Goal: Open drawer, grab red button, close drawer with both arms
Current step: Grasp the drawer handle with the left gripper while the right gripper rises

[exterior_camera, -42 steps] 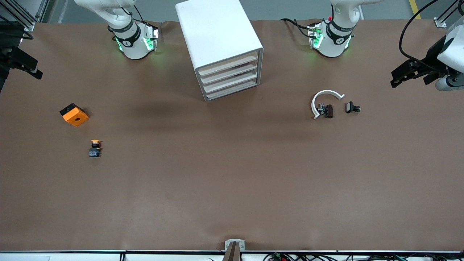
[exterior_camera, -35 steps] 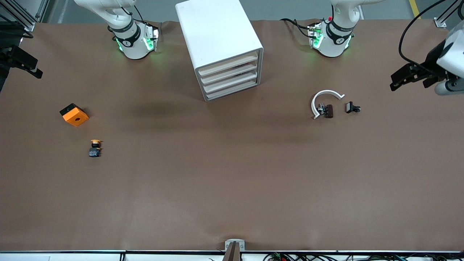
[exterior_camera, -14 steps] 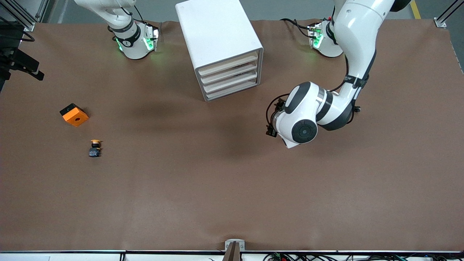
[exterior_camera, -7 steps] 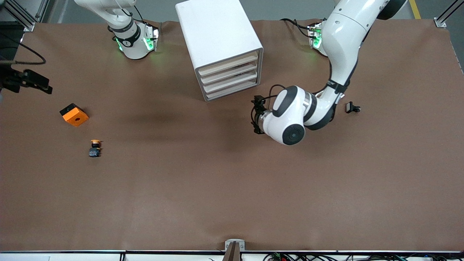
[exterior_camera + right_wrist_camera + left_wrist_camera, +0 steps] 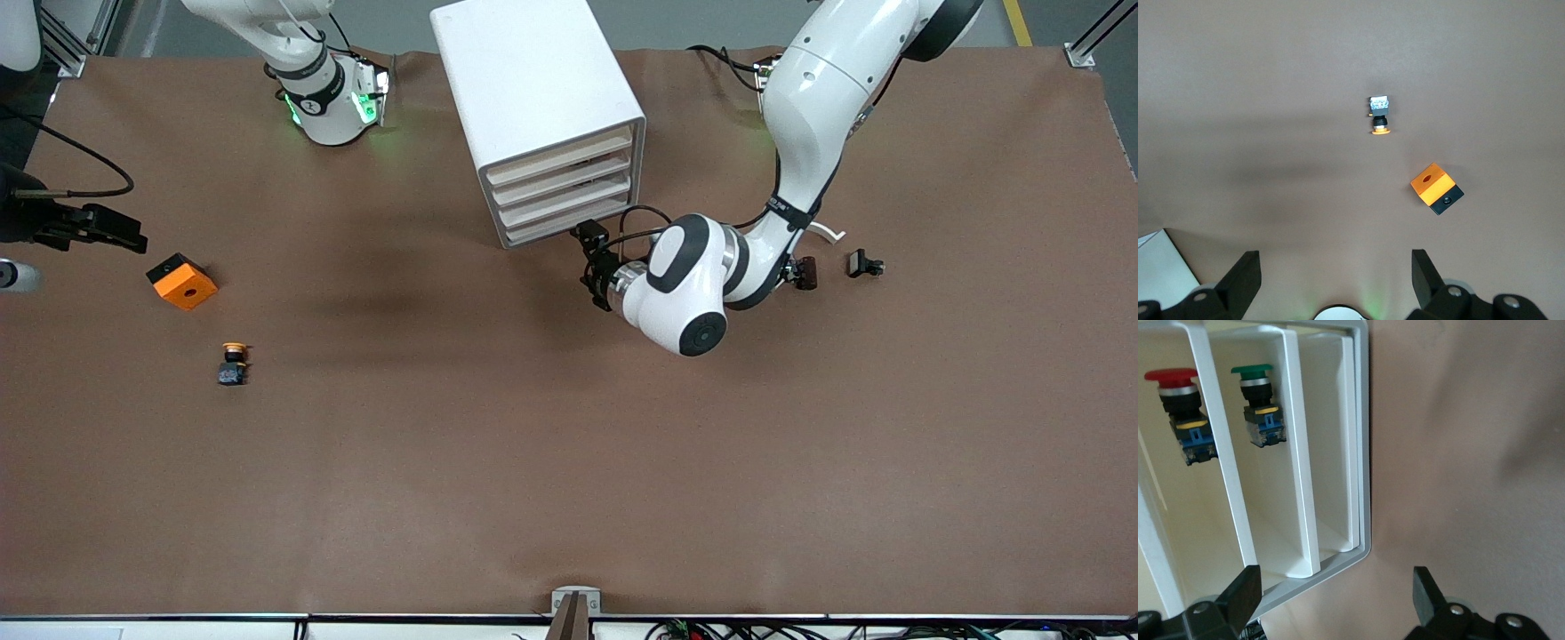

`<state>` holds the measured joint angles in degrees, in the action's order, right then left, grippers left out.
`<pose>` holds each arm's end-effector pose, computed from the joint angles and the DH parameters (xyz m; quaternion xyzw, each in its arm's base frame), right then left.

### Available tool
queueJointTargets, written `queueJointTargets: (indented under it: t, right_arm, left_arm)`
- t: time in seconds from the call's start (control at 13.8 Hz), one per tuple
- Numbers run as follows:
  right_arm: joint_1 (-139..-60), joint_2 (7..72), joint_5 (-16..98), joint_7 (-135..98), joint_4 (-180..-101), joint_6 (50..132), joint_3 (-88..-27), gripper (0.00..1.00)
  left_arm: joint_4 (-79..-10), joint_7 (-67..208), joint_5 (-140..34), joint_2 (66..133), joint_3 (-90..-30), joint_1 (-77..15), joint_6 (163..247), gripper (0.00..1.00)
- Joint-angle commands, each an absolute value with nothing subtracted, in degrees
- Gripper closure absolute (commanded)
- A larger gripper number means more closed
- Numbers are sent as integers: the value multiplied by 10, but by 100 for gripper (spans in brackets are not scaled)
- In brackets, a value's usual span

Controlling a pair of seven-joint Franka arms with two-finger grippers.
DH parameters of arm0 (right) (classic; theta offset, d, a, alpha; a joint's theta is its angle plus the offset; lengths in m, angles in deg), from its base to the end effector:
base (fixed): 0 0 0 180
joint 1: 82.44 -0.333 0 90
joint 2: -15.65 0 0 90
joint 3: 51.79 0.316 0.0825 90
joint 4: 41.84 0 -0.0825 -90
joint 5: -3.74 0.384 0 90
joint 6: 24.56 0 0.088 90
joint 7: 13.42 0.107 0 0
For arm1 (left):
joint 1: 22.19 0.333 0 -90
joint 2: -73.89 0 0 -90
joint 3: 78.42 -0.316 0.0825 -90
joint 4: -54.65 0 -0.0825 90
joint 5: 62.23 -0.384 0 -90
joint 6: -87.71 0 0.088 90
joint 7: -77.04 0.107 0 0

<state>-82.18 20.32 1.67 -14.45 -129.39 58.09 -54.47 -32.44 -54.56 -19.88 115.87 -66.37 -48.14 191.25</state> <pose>0.5629 -0.0321 0.5888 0.9962 -0.0175 -0.0840 0.0170 0.5094 -0.4426 0.2335 -0.4815 -0.7570 0.4097 0.1648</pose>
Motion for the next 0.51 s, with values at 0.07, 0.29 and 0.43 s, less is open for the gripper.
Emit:
queueJointTargets:
  t: [0.07, 0.29, 0.43]
  right_arm:
    - [-816, 223, 5, -145, -1280, 574, -542, 0]
    - [-819, 223, 9, -138, -1280, 574, -542, 0]
    - [-821, 223, 15, -134, -1280, 576, -542, 0]
  left_arm:
    - [-313, -568, -151, 1182, -666, -497, 1875, 0]
    - [-313, -568, -121, 1194, -666, -497, 1840, 0]
    - [-313, -567, -98, 1205, -666, -494, 1818, 0]
